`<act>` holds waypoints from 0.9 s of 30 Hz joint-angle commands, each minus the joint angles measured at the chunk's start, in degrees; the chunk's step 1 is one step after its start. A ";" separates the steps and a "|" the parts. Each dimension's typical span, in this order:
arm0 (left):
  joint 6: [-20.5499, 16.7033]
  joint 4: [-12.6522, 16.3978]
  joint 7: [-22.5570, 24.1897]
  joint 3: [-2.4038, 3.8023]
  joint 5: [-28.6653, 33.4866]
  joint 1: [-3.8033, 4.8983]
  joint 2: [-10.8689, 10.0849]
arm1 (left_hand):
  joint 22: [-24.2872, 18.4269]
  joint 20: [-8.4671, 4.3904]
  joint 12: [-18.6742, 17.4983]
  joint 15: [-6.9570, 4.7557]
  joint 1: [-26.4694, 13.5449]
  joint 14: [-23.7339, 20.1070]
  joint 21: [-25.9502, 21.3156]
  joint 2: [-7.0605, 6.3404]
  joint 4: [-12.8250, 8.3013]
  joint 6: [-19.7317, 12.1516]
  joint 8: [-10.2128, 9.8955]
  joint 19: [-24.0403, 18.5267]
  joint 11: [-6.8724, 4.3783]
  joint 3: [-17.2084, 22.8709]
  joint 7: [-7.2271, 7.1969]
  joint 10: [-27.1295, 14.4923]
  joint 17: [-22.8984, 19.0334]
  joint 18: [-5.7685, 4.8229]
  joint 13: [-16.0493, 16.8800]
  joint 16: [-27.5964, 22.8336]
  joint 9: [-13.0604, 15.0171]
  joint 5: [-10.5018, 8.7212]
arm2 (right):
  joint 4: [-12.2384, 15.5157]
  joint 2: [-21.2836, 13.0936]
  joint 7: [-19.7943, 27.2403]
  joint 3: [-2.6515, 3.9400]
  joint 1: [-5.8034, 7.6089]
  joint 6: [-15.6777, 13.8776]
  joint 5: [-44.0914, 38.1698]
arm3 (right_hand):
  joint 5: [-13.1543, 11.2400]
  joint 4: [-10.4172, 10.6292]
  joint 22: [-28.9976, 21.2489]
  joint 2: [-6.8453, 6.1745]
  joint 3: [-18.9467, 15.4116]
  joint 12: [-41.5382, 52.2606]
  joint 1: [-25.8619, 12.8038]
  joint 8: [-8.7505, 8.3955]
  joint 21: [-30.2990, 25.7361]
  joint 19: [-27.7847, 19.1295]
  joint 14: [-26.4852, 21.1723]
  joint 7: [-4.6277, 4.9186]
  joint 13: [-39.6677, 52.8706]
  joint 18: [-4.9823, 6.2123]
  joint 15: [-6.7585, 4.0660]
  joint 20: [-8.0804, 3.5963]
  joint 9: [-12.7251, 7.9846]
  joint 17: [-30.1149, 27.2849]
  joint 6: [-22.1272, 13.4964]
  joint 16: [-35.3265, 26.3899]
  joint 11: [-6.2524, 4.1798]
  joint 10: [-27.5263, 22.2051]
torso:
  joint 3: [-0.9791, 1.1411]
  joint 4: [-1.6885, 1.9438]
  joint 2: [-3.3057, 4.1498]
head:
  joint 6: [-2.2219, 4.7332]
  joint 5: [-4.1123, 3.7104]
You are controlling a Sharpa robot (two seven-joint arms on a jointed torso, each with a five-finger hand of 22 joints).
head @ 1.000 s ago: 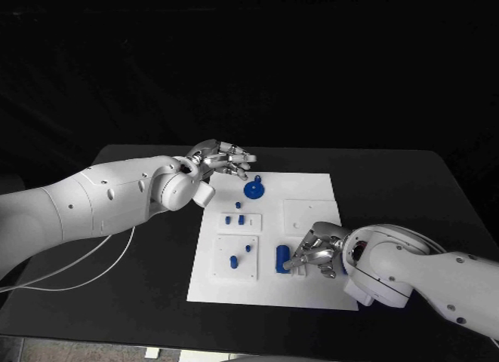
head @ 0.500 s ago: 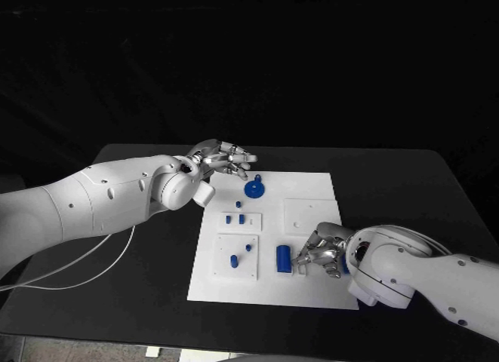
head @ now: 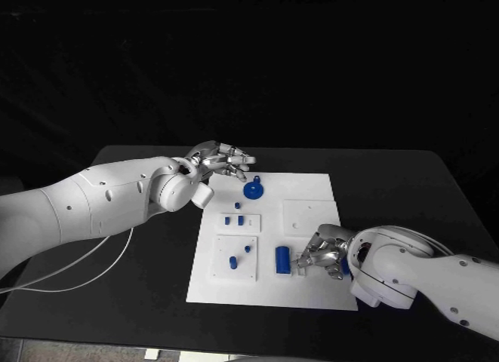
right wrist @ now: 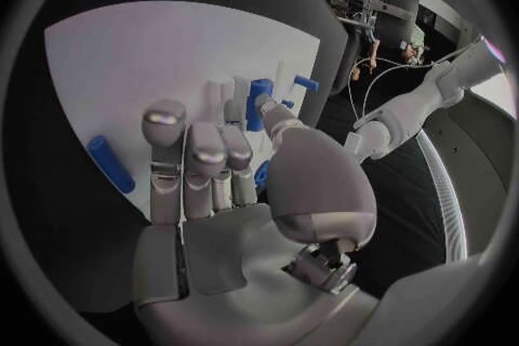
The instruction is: Assemble the parts on the task board
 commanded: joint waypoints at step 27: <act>1.57 0.54 0.41 -0.20 -0.08 0.01 -1.10 | 0.05 0.03 0.19 -0.02 0.20 -0.26 0.15 0.17 0.03 0.15 -0.23 0.41 -0.07 -0.30 0.06 -0.30 -0.11 -0.85 -0.09 0.20 0.09 0.11 | -7.31 -10.38 0.55 5.56 1.62 13.01 1.26 | -4.80 -1.32 4.31 1.46 1.09 -1.61 -0.25 -0.02 -2.40 2.95 -0.02 1.51 -1.35 0.21 0.57 0.61 -2.79 -0.82 -3.50 -1.75 1.33 -0.83 | 0.44 -0.89 -0.36 | 0.52 -5.84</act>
